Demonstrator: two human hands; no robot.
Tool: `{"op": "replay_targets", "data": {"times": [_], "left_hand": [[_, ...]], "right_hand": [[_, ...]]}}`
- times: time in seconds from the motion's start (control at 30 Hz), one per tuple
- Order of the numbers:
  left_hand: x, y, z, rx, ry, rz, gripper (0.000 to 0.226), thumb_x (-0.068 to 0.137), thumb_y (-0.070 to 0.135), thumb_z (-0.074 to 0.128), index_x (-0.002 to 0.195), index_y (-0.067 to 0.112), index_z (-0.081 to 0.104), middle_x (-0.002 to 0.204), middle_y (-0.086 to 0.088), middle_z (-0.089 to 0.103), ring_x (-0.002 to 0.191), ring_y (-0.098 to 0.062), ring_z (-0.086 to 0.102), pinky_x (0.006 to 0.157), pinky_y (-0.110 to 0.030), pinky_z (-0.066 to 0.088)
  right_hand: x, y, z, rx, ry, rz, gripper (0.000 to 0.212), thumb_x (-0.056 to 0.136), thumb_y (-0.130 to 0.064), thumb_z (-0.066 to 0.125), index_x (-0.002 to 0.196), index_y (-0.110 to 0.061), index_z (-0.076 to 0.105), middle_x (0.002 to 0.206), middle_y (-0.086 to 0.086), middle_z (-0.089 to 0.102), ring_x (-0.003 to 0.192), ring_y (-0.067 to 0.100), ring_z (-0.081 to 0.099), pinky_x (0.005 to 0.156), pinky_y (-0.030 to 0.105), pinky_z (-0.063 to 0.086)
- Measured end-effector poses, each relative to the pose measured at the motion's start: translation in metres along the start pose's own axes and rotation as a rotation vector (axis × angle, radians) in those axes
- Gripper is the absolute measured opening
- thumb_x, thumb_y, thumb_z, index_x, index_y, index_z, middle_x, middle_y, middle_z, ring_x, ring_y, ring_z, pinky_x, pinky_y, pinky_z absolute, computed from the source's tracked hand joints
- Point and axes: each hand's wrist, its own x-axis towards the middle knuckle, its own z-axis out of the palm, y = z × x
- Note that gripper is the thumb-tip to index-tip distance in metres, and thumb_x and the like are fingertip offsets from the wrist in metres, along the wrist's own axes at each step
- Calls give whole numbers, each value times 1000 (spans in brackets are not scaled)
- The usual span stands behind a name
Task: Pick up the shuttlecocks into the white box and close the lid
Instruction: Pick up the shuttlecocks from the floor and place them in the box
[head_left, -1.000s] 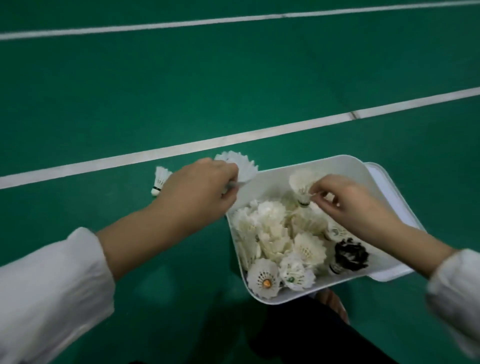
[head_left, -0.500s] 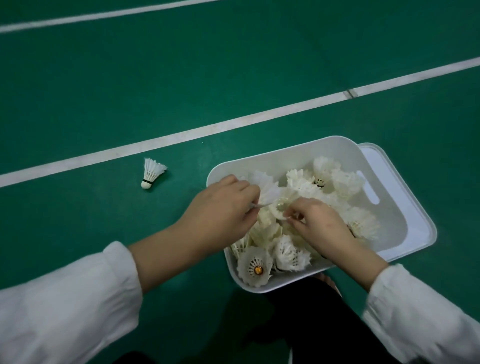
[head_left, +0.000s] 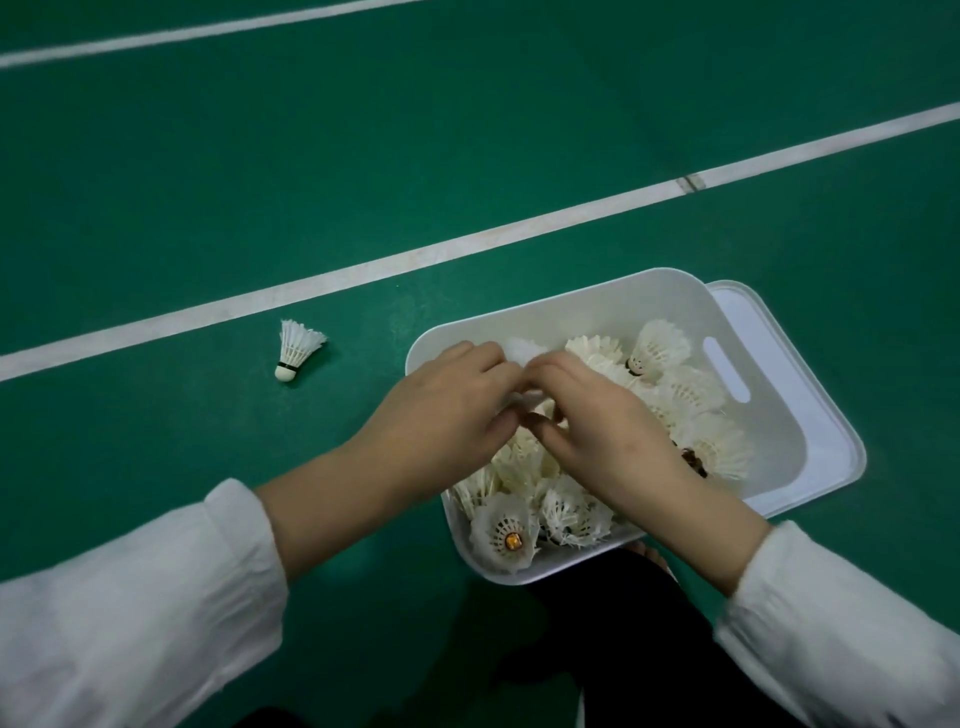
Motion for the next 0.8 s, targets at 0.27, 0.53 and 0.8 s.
{"op": "replay_targets", "data": {"times": [0.27, 0.53, 0.8], "left_hand": [[-11, -9, -8, -24, -75, 75, 30, 90, 28, 48, 119, 19, 49, 126, 1, 46, 98, -16, 54, 72, -33, 50], [-43, -57, -35, 196, -289, -84, 22, 93, 34, 37, 98, 23, 55, 96, 8, 58, 90, -15, 55, 65, -28, 38], [-57, -183, -31, 247, -301, -483, 21, 92, 25, 40, 96, 16, 58, 100, -3, 62, 86, -26, 57, 67, -31, 45]], "right_hand": [[-5, 34, 7, -297, 146, 136, 13, 87, -22, 60, 88, -9, 62, 90, 5, 60, 82, 28, 59, 55, 30, 42], [10, 29, -14, -321, -234, 251, 34, 93, -39, 44, 116, -19, 59, 121, -4, 55, 98, 22, 61, 75, 32, 49], [86, -66, -30, -254, -230, -140, 24, 94, -32, 42, 103, -20, 60, 101, -2, 59, 96, 16, 55, 79, 31, 42]]}}
